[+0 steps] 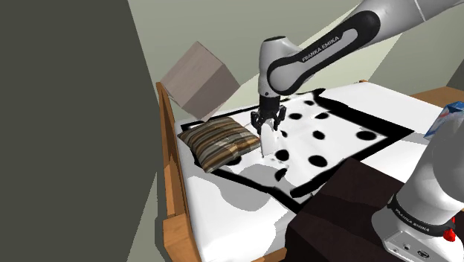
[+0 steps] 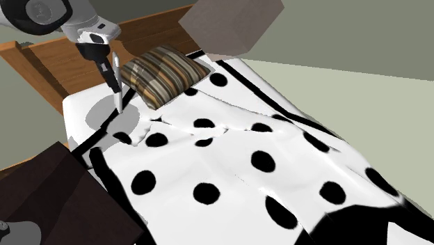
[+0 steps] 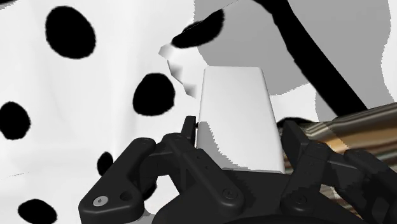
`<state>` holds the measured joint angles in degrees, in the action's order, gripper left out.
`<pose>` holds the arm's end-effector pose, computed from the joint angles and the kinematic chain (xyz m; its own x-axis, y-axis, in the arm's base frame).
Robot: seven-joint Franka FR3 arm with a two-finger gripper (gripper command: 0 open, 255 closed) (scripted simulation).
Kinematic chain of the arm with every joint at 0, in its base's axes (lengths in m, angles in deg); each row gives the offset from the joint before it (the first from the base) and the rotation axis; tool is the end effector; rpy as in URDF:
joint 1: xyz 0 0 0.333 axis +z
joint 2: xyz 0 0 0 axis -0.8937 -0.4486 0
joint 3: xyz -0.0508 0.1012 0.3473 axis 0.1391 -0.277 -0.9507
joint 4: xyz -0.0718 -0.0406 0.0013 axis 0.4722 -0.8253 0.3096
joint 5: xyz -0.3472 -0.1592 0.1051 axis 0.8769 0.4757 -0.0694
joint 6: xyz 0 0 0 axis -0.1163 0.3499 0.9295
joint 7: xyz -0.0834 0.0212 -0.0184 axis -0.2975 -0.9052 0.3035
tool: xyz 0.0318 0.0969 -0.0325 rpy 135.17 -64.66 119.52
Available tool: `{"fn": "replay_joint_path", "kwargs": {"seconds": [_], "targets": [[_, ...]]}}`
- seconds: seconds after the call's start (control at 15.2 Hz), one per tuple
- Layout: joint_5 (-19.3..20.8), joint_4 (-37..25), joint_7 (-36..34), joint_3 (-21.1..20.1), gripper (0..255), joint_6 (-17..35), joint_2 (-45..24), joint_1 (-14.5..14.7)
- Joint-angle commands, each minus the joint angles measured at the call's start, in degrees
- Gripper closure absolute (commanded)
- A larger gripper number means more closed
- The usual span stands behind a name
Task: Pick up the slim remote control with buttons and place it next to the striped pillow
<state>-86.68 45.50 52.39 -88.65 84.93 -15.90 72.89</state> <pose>0.4954 0.0978 0.4065 0.9360 -0.3520 -0.0082 -0.3519 -0.9360 0.0081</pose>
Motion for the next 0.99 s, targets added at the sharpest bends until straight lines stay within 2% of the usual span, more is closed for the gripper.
{"fn": "replay_joint_path", "kwargs": {"seconds": [0.0, 0.59, 0.92], "targets": [[0.0, -1.2, -3.1, -1.5, 255, -0.1, -1.0, 1.4], [0.8, -8.5, -15.7, -7.5, 255, -1.7, -6.8, 7.6], [1.3, -7.1, -16.1, -7.4, 255, 1.9, -9.1, 7.7]]}}
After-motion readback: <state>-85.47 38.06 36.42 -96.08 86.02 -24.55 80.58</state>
